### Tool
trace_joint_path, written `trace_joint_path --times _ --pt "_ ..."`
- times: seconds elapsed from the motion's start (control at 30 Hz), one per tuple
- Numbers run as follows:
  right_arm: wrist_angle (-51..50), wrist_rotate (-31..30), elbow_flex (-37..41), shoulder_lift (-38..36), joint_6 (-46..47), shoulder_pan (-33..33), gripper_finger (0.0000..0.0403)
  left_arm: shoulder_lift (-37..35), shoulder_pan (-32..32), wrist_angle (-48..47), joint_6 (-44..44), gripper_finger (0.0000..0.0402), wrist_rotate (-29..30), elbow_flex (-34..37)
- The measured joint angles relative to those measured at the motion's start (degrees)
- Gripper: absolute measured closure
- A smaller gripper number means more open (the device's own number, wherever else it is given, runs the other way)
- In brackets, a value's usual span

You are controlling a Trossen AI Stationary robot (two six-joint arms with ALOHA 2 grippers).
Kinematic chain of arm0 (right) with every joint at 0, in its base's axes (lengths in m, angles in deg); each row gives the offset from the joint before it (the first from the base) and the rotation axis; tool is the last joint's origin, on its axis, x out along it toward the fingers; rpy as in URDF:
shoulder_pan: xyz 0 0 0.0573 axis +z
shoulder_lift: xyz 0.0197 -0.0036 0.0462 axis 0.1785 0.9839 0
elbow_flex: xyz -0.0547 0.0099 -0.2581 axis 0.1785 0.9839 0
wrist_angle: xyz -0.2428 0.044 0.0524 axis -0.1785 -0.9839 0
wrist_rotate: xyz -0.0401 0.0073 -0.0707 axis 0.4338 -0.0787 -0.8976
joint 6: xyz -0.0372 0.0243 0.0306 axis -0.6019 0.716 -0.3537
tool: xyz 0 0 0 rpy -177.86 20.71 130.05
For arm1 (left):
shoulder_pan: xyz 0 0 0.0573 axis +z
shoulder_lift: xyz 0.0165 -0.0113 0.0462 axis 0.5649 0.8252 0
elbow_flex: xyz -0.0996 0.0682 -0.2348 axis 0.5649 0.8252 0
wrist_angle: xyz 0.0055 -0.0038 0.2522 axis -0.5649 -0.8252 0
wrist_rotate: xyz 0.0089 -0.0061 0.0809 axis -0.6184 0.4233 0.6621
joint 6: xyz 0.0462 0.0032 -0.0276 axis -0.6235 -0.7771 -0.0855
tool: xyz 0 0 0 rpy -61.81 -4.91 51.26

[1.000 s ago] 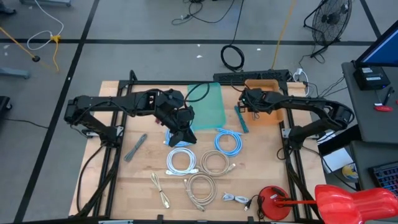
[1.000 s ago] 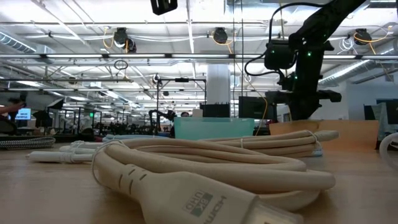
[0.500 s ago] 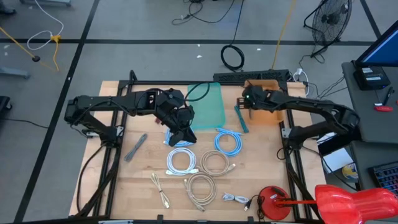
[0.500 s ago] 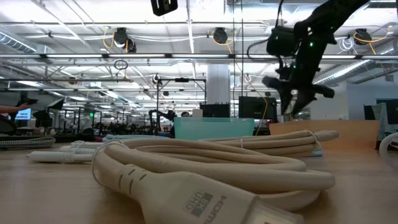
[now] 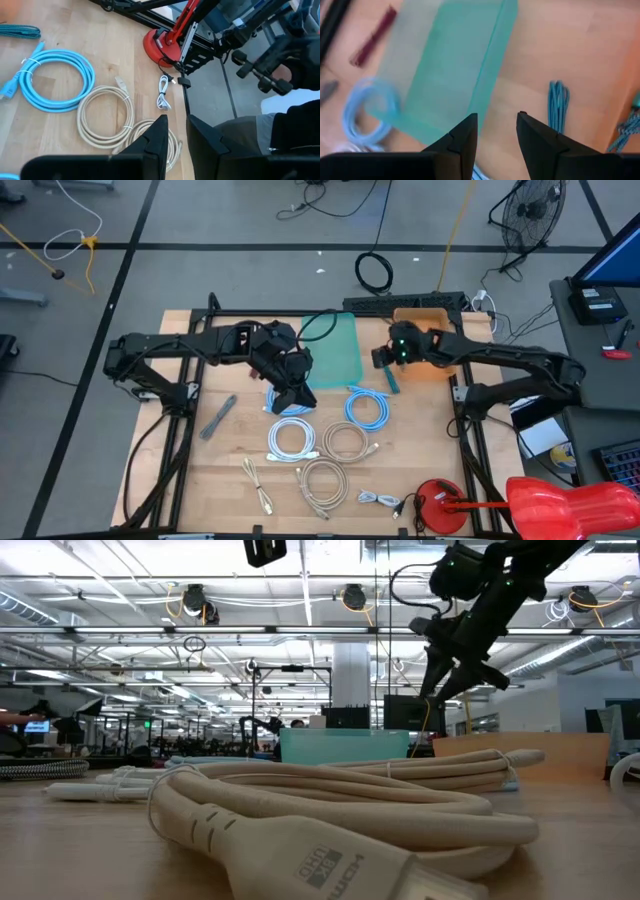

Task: Pick & Place USB Port
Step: Put the blue changer cable into the orange bin

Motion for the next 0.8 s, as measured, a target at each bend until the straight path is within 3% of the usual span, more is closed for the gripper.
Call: trace_joint_path --times 0.17,0.4,0.8 --pt "-0.66 0.23 -1.28 2.89 -8.85 3.18 0.0273 0.0 0.79 0.02 0.03 0.033 0.02 0.0" --pt "-14.07 -3.14 -5.58 8.91 -12.65 3.89 0.0273 0.0 1.36 0.08 0.5 0.033 0.02 0.0" --pt "-11.3 -4.15 -5.79 14.22 -16.8 3.92 0.0272 0.01 1.2 0.06 1.58 0.033 0.05 0.0"
